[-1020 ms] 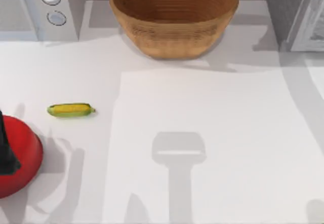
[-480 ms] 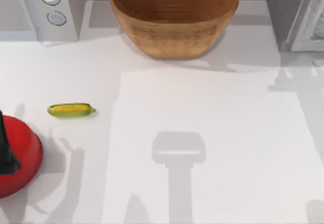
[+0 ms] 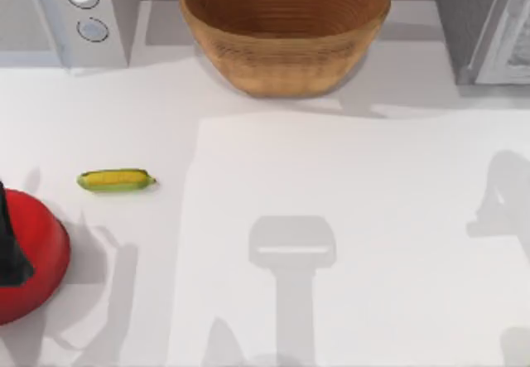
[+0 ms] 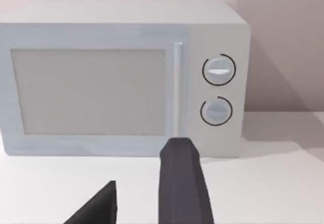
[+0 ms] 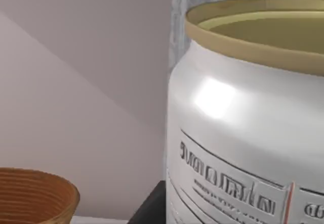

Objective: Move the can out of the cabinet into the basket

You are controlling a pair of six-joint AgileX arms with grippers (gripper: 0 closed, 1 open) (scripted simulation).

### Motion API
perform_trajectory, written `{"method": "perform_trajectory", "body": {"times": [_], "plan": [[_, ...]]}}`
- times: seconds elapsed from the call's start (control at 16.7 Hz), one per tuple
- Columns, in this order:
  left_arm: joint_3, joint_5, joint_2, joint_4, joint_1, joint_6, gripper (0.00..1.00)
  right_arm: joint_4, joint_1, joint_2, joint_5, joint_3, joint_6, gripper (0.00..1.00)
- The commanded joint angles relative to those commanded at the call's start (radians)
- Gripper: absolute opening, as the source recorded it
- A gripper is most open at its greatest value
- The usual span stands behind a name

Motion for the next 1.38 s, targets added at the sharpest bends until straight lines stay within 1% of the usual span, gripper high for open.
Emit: {"method": "perform_trajectory", "body": {"times": [0.18, 0.3, 0.42, 0.54, 0.9, 1.02, 1.2, 1.38], "plan": [[0.0, 0.0, 0.0, 0.0, 0.0, 0.0, 1.0, 0.075, -0.023, -0.153, -0.009, -0.282, 0.014, 0.0], [0.0, 0.0, 0.0, 0.0, 0.0, 0.0, 1.0, 0.108, -0.035, -0.225, -0.009, -0.417, 0.025, 0.0], [0.0, 0.0, 0.0, 0.0, 0.0, 0.0, 1.0, 0.128, -0.044, -0.274, -0.007, -0.511, 0.035, 0.0], [0.0, 0.0, 0.0, 0.0, 0.0, 0.0, 1.0, 0.139, -0.049, -0.3, -0.005, -0.562, 0.041, 0.0], [0.0, 0.0, 0.0, 0.0, 0.0, 0.0, 1.0, 0.139, -0.046, -0.297, -0.005, -0.578, 0.044, 0.0], [0.0, 0.0, 0.0, 0.0, 0.0, 0.0, 1.0, 0.151, -0.036, -0.266, 0.008, -0.548, 0.044, 0.0], [0.0, 0.0, 0.0, 0.0, 0.0, 0.0, 1.0, 0.193, 0.004, -0.141, 0.055, -0.43, 0.046, 0.0], [0.0, 0.0, 0.0, 0.0, 0.0, 0.0, 1.0, 0.25, 0.07, 0.077, 0.126, -0.246, 0.048, 0.0]]}}
